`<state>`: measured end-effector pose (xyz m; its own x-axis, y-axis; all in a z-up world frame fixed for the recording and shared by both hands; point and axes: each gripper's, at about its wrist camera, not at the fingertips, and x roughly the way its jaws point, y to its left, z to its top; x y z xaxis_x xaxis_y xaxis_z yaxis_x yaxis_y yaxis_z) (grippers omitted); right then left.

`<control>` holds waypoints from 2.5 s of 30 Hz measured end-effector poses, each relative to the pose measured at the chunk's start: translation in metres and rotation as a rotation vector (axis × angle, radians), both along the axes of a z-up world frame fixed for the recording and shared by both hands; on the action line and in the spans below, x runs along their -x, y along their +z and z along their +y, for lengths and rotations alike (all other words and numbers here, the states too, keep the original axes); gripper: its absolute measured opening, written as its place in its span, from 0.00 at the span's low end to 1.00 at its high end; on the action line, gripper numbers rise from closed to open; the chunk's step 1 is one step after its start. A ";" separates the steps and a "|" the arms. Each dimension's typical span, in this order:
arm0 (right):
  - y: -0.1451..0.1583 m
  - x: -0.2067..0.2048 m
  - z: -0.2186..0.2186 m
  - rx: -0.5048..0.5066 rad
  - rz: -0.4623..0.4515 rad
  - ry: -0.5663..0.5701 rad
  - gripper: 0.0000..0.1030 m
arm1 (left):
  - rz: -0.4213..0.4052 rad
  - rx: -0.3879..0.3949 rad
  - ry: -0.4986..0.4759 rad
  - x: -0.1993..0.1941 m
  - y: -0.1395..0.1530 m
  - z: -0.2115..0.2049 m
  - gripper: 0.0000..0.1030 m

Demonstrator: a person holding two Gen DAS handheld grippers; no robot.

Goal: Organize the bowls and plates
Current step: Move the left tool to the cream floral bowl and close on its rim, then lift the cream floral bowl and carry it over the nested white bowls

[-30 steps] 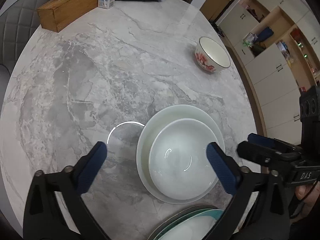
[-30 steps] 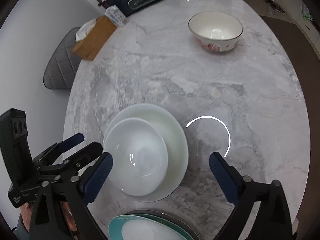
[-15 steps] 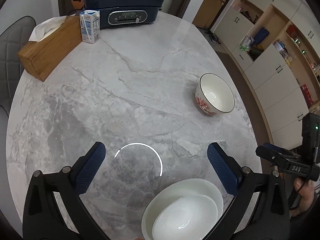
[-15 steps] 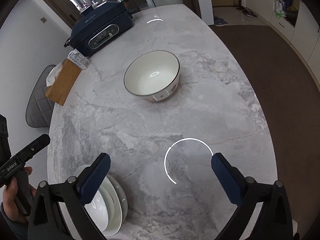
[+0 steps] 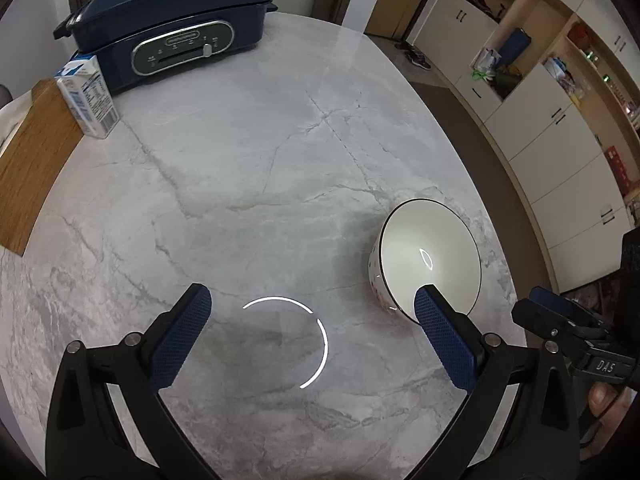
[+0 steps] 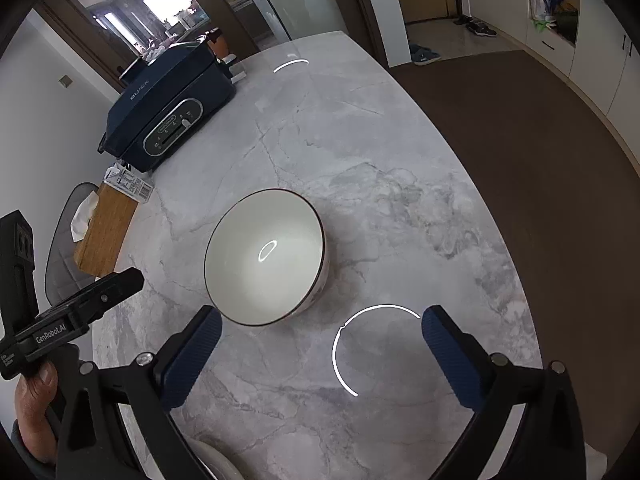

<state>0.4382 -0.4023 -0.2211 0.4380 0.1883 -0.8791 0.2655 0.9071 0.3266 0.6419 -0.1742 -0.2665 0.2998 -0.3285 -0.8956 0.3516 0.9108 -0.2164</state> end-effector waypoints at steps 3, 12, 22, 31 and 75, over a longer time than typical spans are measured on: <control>-0.006 -0.015 -0.002 0.003 0.011 0.003 0.92 | -0.002 -0.038 -0.045 -0.007 -0.013 -0.020 1.00; -0.029 -0.042 -0.003 -0.012 0.064 0.020 0.80 | 0.005 -0.106 -0.098 -0.020 -0.040 -0.046 0.99; -0.059 -0.057 0.001 -0.023 0.160 0.049 0.35 | 0.033 -0.098 -0.155 -0.020 -0.054 -0.066 0.23; -0.058 -0.064 0.008 -0.042 0.158 0.064 0.14 | 0.059 -0.078 -0.168 -0.015 -0.053 -0.070 0.07; 0.029 0.135 0.170 -0.088 0.151 0.424 0.15 | 0.070 -0.019 0.042 0.268 0.050 0.124 0.07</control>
<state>0.3033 -0.2324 -0.1920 0.1745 0.3998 -0.8998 -0.0731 0.9166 0.3931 0.3738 -0.0504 -0.2168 0.2489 -0.3001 -0.9208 0.2977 0.9285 -0.2221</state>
